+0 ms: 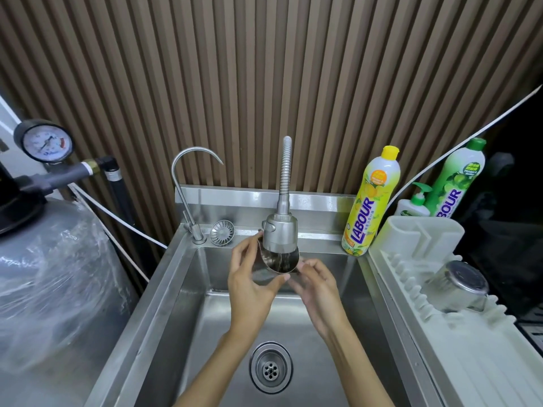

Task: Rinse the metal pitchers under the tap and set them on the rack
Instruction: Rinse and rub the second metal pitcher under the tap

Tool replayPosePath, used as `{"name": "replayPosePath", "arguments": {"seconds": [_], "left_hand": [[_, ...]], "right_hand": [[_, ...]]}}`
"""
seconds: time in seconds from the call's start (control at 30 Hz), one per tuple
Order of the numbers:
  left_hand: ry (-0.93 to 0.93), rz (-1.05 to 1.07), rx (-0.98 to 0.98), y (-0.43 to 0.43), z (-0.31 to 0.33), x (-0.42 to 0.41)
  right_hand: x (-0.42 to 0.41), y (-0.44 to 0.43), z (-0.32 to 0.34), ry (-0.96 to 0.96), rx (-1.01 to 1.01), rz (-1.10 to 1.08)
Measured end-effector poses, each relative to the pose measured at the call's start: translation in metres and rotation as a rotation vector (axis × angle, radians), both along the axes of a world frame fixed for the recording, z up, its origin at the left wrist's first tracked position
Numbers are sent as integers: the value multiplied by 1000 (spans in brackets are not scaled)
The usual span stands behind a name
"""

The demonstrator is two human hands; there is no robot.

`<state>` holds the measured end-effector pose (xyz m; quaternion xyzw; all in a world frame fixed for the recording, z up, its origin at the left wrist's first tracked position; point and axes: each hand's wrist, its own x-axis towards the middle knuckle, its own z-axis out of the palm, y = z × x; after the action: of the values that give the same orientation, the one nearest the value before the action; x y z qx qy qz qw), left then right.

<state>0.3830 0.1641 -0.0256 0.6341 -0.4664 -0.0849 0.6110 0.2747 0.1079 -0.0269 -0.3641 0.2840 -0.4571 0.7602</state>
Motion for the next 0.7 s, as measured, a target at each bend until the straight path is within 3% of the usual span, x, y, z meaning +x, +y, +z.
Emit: {"name": "replayPosePath", "arguments": {"seconds": [0.17, 0.27, 0.33, 0.4, 0.53, 0.7], "left_hand": [[-4, 241, 173, 7, -4, -5], [93, 174, 203, 13, -13, -12], [135, 104, 240, 11, -20, -14], [206, -7, 236, 7, -23, -13], [356, -140, 67, -4, -18, -8], [136, -68, -4, -1, -5, 4]], "right_hand": [[-5, 10, 4, 356, -11, 10], [-14, 11, 14, 568, -79, -110], [-19, 9, 20, 742, -229, -233], [-20, 10, 24, 791, -359, -306], [-11, 8, 24, 482, -326, -248], [-1, -1, 5, -10, -12, 15]]}}
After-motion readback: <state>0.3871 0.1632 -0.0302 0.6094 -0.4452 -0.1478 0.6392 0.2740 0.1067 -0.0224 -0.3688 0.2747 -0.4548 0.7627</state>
